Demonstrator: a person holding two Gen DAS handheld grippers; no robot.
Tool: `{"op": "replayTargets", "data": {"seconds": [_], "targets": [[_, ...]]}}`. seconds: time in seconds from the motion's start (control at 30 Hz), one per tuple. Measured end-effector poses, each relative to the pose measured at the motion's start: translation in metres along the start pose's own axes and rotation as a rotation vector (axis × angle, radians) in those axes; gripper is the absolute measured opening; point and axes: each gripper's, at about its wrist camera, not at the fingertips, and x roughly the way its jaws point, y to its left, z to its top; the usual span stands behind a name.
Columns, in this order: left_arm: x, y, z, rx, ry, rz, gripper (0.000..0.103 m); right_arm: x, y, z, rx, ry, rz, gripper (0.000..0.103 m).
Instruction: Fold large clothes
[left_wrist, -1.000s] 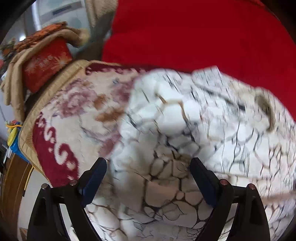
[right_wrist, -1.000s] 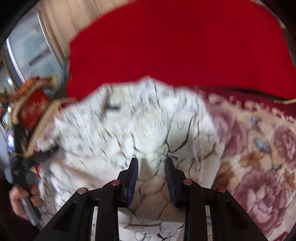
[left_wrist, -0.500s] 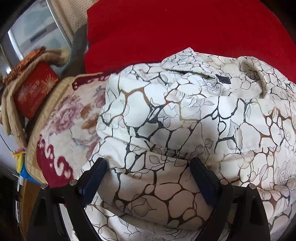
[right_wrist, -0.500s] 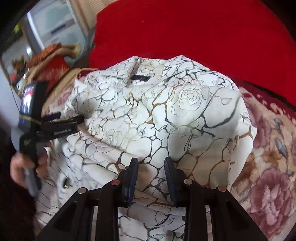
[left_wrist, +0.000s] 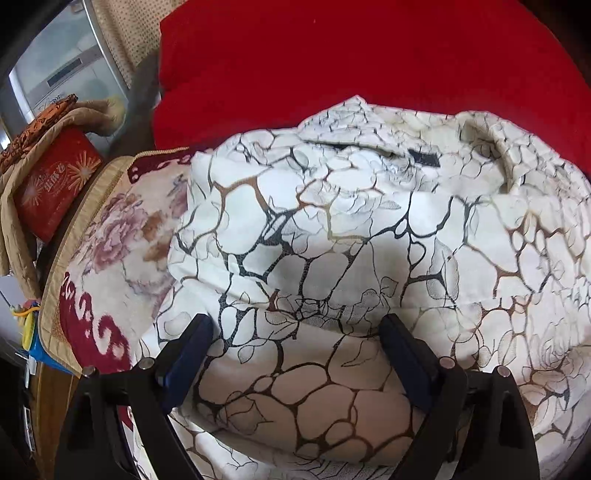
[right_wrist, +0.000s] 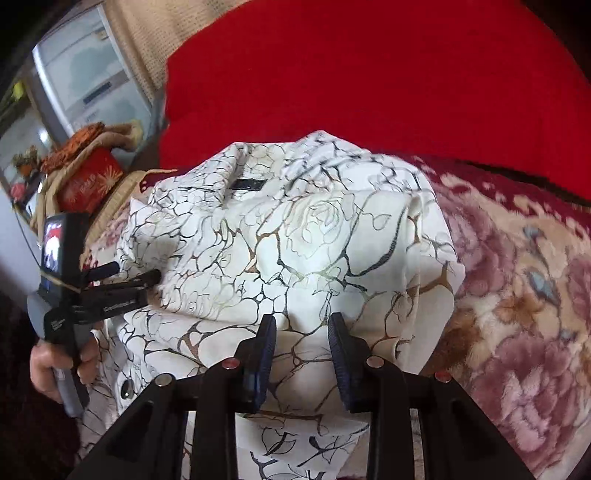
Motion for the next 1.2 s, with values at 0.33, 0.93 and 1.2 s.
{"op": "replayTargets", "data": {"seconds": [0.33,0.93,1.2], "targets": [[-0.034,0.041,-0.009,-0.145,-0.086,-0.118,0.092,-0.033,-0.017,-0.014,0.120,-0.120,0.152,0.060],[-0.089,0.199,-0.133,-0.132,0.124,-0.303,0.092,-0.069,-0.003,-0.158,0.186,0.082,0.279,0.090],[-0.047,0.216,-0.196,-0.206,0.293,-0.488,0.092,-0.016,0.005,-0.210,0.228,0.373,0.272,0.090]]}}
